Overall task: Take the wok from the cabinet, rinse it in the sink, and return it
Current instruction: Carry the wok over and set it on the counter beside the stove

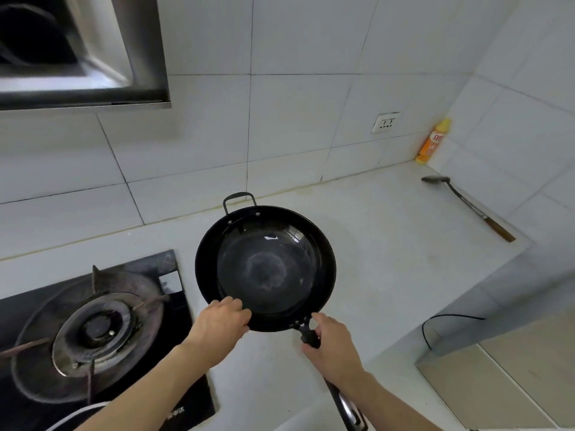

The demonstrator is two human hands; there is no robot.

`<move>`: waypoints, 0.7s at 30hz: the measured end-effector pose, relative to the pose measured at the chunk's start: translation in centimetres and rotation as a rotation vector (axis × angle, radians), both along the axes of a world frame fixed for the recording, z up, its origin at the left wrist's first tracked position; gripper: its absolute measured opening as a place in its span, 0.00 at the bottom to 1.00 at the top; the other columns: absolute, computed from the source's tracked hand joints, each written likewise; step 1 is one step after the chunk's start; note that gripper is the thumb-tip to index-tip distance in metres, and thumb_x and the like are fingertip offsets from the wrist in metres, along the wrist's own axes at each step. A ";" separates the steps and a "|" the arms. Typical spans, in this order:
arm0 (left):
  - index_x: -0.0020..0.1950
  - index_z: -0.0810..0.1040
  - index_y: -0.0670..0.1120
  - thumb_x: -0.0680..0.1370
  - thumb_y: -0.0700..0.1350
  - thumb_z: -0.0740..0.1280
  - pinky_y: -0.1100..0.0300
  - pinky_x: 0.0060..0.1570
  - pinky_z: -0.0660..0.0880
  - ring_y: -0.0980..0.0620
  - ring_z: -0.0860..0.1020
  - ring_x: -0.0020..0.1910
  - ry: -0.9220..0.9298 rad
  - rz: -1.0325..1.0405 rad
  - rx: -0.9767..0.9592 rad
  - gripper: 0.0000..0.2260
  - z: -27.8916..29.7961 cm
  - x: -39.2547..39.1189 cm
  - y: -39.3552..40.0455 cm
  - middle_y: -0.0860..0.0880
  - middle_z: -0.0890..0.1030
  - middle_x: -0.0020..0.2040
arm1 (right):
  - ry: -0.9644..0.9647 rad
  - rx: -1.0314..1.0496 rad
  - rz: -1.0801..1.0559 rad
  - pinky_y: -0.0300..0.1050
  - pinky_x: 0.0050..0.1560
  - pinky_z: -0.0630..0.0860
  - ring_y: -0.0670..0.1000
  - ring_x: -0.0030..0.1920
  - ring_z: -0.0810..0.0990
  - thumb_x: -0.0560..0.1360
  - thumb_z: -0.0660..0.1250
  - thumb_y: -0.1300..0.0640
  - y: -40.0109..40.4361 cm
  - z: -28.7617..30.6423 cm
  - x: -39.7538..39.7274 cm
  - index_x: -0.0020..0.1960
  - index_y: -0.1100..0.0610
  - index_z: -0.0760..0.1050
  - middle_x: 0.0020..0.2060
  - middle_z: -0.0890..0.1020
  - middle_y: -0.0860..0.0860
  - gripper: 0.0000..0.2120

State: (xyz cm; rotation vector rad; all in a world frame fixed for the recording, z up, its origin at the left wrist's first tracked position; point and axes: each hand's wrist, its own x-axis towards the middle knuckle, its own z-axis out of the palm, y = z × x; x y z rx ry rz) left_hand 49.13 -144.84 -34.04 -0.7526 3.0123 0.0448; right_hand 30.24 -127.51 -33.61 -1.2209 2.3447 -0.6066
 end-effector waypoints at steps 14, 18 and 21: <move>0.50 0.80 0.51 0.75 0.50 0.70 0.57 0.47 0.75 0.51 0.75 0.47 0.001 0.287 0.055 0.06 1.8 1.4 3.7 0.53 0.78 0.47 | -0.093 -0.086 0.205 0.44 0.46 0.77 0.46 0.44 0.75 0.70 0.70 0.49 1.1 -0.9 -0.4 0.52 0.50 0.68 0.43 0.75 0.46 0.16; 0.64 0.75 0.51 0.79 0.51 0.64 0.55 0.58 0.72 0.50 0.73 0.59 -0.028 0.338 0.034 0.14 2.3 0.9 5.8 0.51 0.76 0.60 | 0.023 -0.127 0.296 0.44 0.53 0.75 0.48 0.52 0.74 0.73 0.70 0.49 1.3 -0.5 -2.0 0.57 0.52 0.71 0.51 0.74 0.47 0.16; 0.67 0.72 0.51 0.81 0.51 0.62 0.56 0.61 0.69 0.50 0.71 0.62 -0.017 0.378 0.059 0.15 2.4 0.7 6.9 0.52 0.74 0.63 | 0.168 -0.166 0.377 0.44 0.60 0.71 0.50 0.60 0.69 0.72 0.71 0.46 0.9 -0.3 -3.1 0.63 0.53 0.72 0.58 0.71 0.48 0.23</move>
